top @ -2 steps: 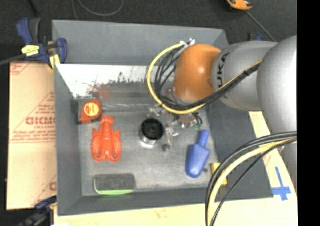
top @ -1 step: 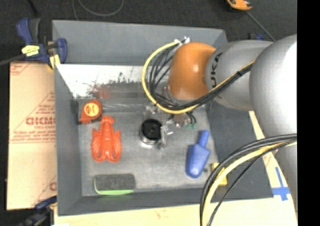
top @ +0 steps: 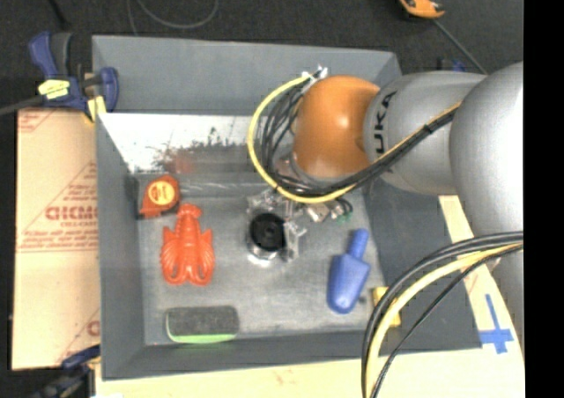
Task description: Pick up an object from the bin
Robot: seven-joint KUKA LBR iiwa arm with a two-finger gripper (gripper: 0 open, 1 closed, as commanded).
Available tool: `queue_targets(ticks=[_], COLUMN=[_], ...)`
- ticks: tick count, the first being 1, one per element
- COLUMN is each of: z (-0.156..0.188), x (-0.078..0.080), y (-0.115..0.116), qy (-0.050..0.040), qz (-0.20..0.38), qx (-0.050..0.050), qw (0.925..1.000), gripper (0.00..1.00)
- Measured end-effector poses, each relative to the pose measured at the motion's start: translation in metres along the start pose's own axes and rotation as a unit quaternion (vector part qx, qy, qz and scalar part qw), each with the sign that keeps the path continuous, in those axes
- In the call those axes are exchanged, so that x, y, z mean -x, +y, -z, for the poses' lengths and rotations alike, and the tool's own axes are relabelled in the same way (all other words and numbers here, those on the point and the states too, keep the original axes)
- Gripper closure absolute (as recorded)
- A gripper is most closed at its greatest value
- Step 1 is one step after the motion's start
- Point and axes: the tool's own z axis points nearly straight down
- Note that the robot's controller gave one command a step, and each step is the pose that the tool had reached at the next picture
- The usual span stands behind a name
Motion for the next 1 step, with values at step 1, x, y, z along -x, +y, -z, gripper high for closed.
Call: queue_targets(ticks=[1], z=[0.0000], x=[0.0000], y=[0.0000], qy=[0.0000], qz=[0.000], qx=[0.000], qw=[1.0000], gripper=[1.00])
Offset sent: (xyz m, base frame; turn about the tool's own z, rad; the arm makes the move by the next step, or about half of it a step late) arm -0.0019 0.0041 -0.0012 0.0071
